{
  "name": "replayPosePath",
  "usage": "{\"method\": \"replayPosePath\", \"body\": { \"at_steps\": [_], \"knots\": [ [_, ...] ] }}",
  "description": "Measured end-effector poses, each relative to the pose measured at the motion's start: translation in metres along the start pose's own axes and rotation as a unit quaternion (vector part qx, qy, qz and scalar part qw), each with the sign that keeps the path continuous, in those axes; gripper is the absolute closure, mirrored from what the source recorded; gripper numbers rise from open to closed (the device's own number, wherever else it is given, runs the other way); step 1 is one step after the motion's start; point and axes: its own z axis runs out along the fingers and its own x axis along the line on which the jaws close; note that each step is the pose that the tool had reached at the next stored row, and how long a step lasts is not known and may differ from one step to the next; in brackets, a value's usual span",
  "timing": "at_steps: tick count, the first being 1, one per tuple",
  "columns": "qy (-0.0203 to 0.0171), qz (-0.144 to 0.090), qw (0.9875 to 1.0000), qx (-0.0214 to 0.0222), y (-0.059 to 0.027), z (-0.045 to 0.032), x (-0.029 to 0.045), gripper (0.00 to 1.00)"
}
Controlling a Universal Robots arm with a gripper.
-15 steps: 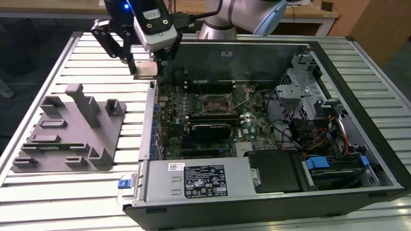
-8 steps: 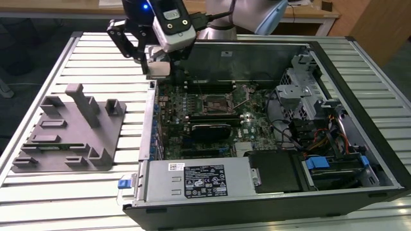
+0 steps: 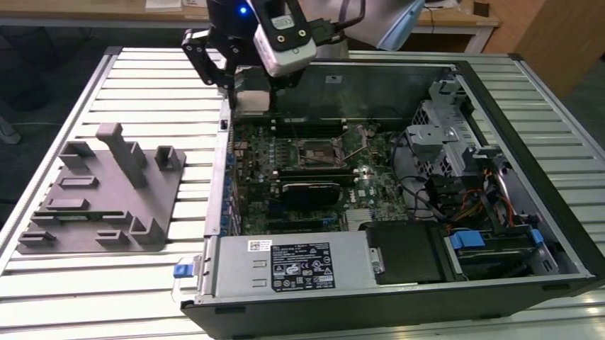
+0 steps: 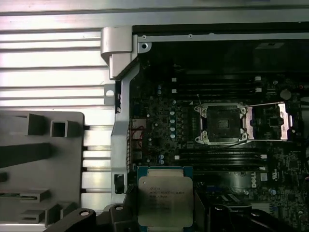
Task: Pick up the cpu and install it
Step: 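Pick up the cpu and move it towards the insertion slot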
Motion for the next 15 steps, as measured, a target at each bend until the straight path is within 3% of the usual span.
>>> {"method": "replayPosePath", "body": {
  "at_steps": [15],
  "knots": [
    [0.0,0.0,1.0,0.0,0.0014,-0.0011,-0.0448,0.45]
  ]
}}
